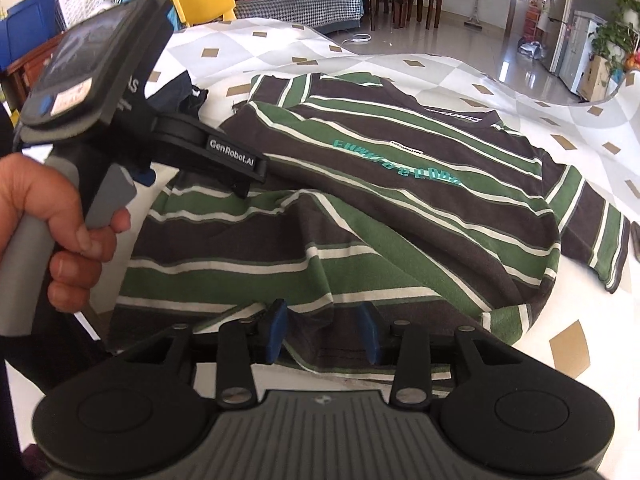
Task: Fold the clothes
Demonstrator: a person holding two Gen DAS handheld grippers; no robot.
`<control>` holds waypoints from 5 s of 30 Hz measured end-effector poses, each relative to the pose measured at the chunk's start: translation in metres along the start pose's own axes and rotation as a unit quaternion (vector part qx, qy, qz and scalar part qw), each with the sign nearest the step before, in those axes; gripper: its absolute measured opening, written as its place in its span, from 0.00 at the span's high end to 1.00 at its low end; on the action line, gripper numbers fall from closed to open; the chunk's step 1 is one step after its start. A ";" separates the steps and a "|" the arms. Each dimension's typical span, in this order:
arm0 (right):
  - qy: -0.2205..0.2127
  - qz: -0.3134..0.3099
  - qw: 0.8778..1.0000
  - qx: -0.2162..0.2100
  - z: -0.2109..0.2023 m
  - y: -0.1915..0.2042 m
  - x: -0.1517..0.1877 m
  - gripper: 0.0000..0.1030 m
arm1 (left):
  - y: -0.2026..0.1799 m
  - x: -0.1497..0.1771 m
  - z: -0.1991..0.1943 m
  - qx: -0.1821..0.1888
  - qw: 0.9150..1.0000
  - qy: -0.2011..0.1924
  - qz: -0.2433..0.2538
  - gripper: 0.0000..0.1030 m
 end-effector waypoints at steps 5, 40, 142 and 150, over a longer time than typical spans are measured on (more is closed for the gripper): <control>0.014 -0.019 1.000 -0.003 0.010 0.008 0.008 0.63 | 0.000 0.000 0.000 -0.001 1.000 0.000 0.001 0.00; -0.008 0.084 0.996 -0.002 0.012 -0.010 0.001 0.64 | -0.010 0.000 -0.002 -0.004 1.000 -0.007 0.021 0.00; 0.026 0.232 0.961 0.149 0.021 -0.083 0.000 0.55 | -0.035 0.017 -0.015 0.038 0.998 -0.028 0.030 0.00; 0.057 0.254 0.953 0.152 0.021 -0.089 0.002 0.54 | -0.034 0.020 -0.016 0.035 0.998 -0.022 0.036 0.00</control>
Point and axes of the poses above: each gripper's, at about its wrist camera, not at the fingertips, and z roughly the way its jaws point, y to its left, x to its underside, the point moved 2 cm from there along z, roughly the way its jaws point, and after that the axes turned 9 degrees about z, right-handed, at the moved point
